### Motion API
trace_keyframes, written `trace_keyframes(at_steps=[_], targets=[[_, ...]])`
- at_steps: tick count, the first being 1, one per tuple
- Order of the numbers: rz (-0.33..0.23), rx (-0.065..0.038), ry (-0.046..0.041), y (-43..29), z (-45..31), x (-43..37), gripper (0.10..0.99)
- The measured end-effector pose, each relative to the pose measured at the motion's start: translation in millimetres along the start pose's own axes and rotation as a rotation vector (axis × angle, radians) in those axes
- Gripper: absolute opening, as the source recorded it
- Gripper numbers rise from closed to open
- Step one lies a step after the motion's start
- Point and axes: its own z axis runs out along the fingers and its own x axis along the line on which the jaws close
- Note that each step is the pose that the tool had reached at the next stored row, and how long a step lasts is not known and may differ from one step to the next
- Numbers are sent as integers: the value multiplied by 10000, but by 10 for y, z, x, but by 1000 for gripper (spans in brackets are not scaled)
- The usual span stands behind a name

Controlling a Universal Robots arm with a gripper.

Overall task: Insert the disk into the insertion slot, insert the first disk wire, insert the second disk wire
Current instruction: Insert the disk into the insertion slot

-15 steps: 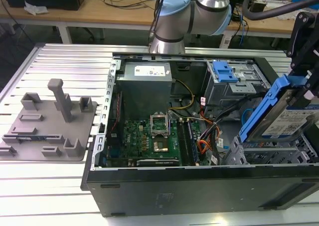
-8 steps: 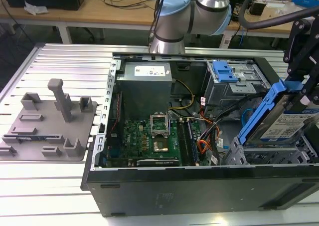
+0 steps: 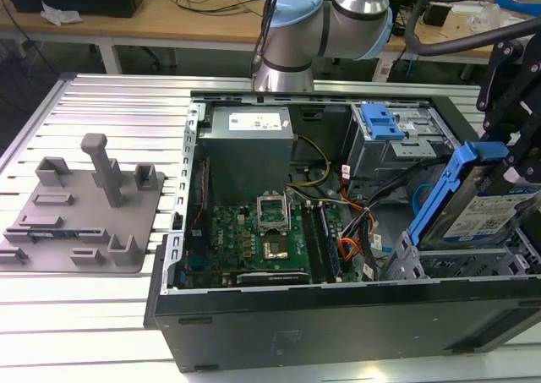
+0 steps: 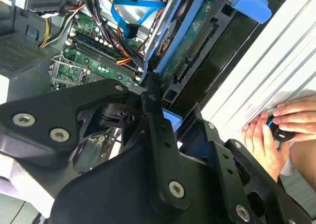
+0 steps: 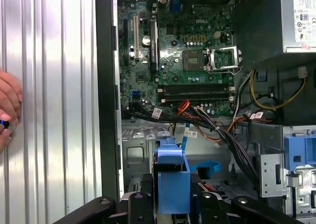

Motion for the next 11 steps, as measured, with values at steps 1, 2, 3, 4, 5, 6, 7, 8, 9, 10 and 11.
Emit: trace_keyframes(at_steps=[1,2,3,4,5,6,7,8,9,10,11], targets=[[3,-91,3,-12,-9,-1,365],[9,-174,3,-21,-9,-1,365],[10,-211,4,-27,-9,-1,365],[12,-236,4,-37,-9,-1,365],[14,-246,4,-58,-9,-2,365],[14,-246,4,-73,-9,-1,365],[14,-248,6,-89,-10,-2,365],[14,-251,3,-104,-9,-3,365],[16,-255,4,-108,-9,-4,365],[15,-261,6,-113,-10,-4,365],[16,-271,5,-118,-10,-4,365]])
